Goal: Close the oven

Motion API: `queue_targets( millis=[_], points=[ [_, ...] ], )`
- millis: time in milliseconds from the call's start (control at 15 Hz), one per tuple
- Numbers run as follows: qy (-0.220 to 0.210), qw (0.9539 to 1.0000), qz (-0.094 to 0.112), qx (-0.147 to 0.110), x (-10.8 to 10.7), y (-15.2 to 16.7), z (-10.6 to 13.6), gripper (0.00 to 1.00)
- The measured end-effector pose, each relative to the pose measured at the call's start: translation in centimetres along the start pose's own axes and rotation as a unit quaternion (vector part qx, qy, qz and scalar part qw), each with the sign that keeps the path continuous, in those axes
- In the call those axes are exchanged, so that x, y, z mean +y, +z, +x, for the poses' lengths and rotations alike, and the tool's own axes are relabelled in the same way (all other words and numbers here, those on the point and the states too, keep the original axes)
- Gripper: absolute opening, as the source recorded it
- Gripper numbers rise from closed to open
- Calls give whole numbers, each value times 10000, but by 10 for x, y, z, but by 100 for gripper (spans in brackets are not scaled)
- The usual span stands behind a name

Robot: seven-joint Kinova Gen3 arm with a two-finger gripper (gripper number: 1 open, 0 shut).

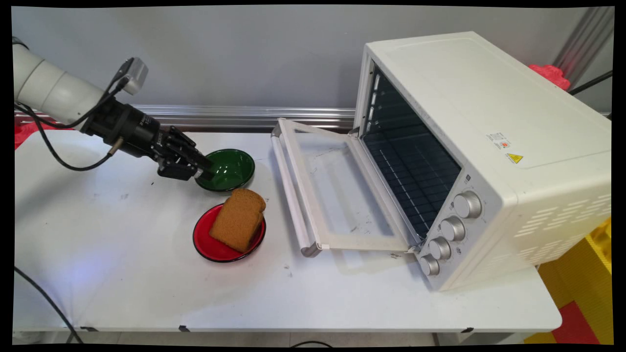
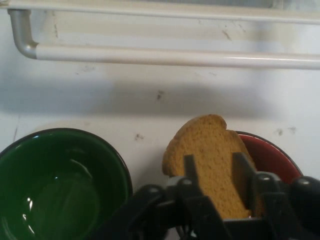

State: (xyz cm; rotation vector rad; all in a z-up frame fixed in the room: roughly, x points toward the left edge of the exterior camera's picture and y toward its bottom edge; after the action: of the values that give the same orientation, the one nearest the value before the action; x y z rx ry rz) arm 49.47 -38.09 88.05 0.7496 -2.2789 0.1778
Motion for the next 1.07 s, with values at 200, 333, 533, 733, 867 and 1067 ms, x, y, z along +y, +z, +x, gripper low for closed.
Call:
queue_targets(
  millis=[200,333,533,733,867,1067],
  points=[
    [-40,10000,-26,0,-1,3,1,0],
    [-75,10000,-60,6,-2,7,3,0],
    [-83,9999,-136,39,-3,21,10,0],
    [-53,9998,-184,61,-5,36,17,0],
    [-25,9998,-208,63,-8,47,20,0],
    [26,9998,-216,23,-15,65,22,0]
  ],
)
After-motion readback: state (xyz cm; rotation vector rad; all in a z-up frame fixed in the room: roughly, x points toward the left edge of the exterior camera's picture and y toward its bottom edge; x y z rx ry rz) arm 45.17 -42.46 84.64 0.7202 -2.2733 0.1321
